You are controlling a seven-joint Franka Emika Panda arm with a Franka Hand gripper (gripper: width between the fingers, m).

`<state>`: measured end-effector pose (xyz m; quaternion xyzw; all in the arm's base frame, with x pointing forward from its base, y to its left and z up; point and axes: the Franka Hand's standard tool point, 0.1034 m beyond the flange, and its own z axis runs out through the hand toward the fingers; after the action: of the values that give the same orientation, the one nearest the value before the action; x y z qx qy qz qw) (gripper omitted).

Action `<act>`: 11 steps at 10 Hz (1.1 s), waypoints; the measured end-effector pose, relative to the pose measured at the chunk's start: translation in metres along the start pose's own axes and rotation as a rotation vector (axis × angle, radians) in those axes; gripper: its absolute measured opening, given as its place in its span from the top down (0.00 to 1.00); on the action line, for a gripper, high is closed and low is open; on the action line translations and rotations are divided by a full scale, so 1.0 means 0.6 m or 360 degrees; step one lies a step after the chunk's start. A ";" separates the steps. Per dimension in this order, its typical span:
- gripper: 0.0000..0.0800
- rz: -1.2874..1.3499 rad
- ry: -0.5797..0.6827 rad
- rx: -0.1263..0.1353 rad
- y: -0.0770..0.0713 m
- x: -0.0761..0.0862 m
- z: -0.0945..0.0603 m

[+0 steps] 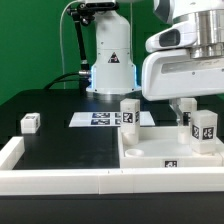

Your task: Assemble square table

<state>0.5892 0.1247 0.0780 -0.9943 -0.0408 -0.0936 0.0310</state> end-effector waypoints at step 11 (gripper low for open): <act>0.64 0.0075 0.0002 -0.0006 0.010 0.003 -0.001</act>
Offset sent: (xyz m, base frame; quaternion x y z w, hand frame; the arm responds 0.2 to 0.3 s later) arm 0.0000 0.0000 0.0000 0.0000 0.0000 -0.0650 0.9979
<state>0.5912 0.1188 0.0784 -0.9950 -0.0172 -0.0935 0.0313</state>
